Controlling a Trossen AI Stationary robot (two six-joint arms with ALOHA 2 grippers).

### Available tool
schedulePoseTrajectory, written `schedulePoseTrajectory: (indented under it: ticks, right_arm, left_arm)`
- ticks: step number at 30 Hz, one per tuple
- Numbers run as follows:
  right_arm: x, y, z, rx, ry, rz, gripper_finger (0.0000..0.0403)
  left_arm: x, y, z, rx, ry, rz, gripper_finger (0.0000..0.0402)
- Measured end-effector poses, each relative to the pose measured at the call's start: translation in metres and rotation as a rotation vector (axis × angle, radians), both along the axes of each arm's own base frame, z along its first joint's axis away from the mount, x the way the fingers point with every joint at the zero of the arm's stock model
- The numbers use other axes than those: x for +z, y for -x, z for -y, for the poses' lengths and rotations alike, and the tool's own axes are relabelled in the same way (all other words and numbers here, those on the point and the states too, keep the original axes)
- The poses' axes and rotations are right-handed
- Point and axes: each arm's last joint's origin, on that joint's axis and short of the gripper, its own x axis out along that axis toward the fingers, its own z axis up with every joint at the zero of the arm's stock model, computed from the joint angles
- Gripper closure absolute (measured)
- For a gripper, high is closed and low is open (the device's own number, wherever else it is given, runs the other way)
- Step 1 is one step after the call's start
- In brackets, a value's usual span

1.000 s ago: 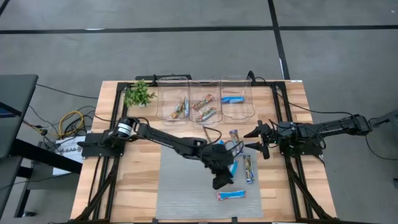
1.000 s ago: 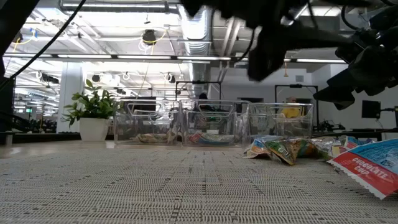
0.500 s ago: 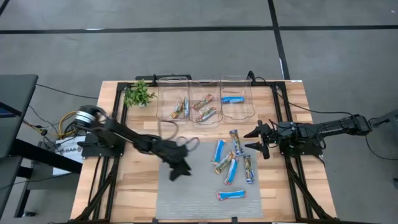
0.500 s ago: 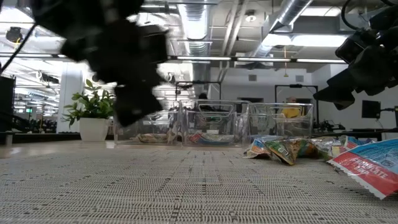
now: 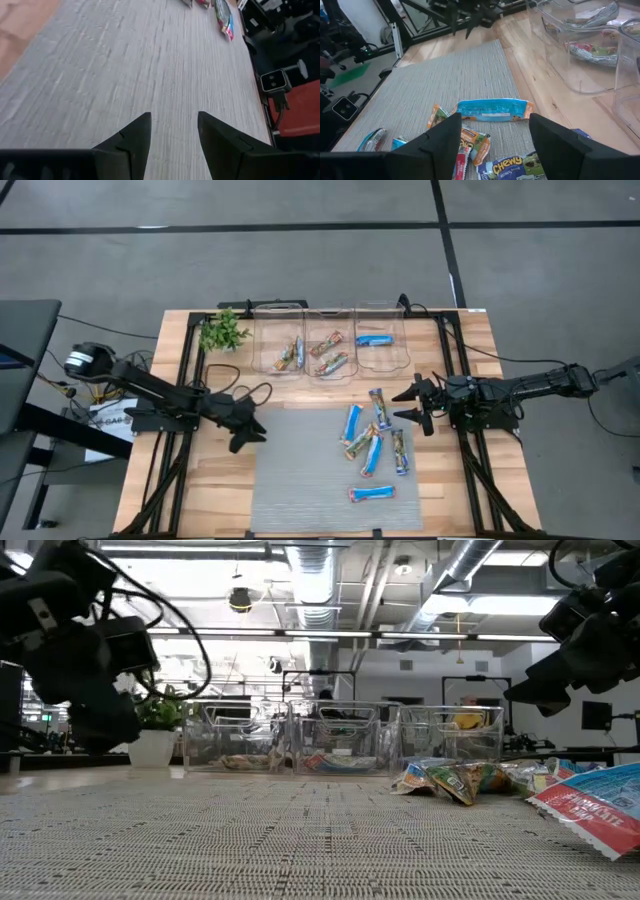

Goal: Pick and place Granola Bars by type
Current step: Put the blue granola bar into the right transparent bin

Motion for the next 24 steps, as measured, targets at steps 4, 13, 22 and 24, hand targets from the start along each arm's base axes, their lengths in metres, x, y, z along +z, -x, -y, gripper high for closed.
schedulePoseTrajectory:
  ticks: [4,13,22,24]
  right_arm:
    - [0.0,0.0,0.0,0.0,0.0,0.0,0.0178]
    - [0.0,0.0,0.0,0.0,0.0,0.0,0.0178]
    - [0.0,0.0,0.0,0.0,0.0,0.0,0.0178]
    - [0.0,0.0,0.0,0.0,0.0,0.0,0.0178]
  left_arm:
    - [-0.003,0.012,-0.006,0.016,-0.011,0.036,0.0247]
    - [0.001,0.023,-0.013,0.01,-0.106,0.149,0.0247]
    - [0.013,0.027,-0.021,0.005,-0.242,0.275,0.0247]
    - [0.015,0.028,-0.023,0.013,-0.258,0.293,0.0247]
